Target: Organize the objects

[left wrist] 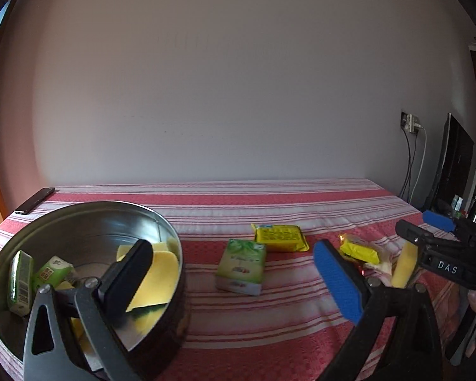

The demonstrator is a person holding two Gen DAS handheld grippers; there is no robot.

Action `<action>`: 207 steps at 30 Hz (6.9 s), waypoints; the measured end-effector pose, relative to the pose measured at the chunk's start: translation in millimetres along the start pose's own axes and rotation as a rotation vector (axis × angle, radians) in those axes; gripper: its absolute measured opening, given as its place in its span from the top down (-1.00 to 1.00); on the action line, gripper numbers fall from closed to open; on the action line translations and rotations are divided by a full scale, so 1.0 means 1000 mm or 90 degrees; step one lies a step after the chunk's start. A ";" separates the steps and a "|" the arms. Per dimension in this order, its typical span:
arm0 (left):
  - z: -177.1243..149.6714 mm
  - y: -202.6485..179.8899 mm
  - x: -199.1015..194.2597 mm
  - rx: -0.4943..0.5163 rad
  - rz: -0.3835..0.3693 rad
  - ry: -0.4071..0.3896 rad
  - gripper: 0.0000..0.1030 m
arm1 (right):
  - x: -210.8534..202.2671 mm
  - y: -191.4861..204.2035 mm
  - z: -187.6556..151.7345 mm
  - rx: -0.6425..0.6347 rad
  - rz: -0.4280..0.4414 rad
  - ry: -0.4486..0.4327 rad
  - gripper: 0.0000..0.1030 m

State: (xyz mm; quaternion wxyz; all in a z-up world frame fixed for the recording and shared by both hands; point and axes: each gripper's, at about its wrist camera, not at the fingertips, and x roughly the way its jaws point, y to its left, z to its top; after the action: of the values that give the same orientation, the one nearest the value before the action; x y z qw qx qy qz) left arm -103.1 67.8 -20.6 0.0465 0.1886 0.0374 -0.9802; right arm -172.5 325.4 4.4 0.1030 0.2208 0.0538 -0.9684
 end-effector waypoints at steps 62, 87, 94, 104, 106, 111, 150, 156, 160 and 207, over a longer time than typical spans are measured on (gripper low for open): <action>-0.001 -0.160 0.117 0.194 -0.122 0.197 -0.19 | 0.035 -0.049 0.000 0.134 -0.089 0.045 -0.35; 0.005 -0.137 0.081 0.151 -0.104 0.079 -0.06 | 0.027 -0.037 0.004 0.116 -0.111 0.013 -0.35; 0.006 -0.119 0.065 0.117 -0.086 0.035 -0.06 | 0.023 -0.028 0.006 0.106 -0.119 -0.005 -0.35; 0.005 -0.101 0.051 0.092 -0.066 0.001 -0.06 | 0.020 -0.012 0.008 0.089 -0.112 -0.024 -0.35; 0.005 -0.096 0.051 0.085 -0.062 -0.002 -0.06 | 0.020 -0.009 0.008 0.090 -0.111 -0.024 -0.34; 0.004 -0.086 0.050 0.077 -0.048 -0.011 -0.06 | 0.020 0.000 0.009 0.077 -0.109 -0.029 -0.35; -0.026 -0.049 0.076 0.104 -0.021 0.237 -0.67 | 0.007 0.025 0.006 0.056 -0.103 -0.045 -0.34; -0.036 -0.038 0.100 0.053 -0.058 0.330 -0.34 | 0.009 0.026 0.006 0.053 -0.103 -0.039 -0.34; -0.035 -0.042 0.097 0.064 -0.053 0.321 0.01 | 0.009 0.027 0.006 0.051 -0.102 -0.039 -0.35; -0.011 -0.029 0.017 0.057 0.036 0.027 0.03 | -0.005 0.033 0.006 0.027 -0.093 -0.101 -0.34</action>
State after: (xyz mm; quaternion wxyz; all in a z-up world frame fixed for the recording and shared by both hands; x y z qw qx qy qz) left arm -117.9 96.4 -35.9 0.0648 0.2118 -0.0110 -0.9751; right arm -163.7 293.5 10.2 0.0317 0.1408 0.0406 -0.9887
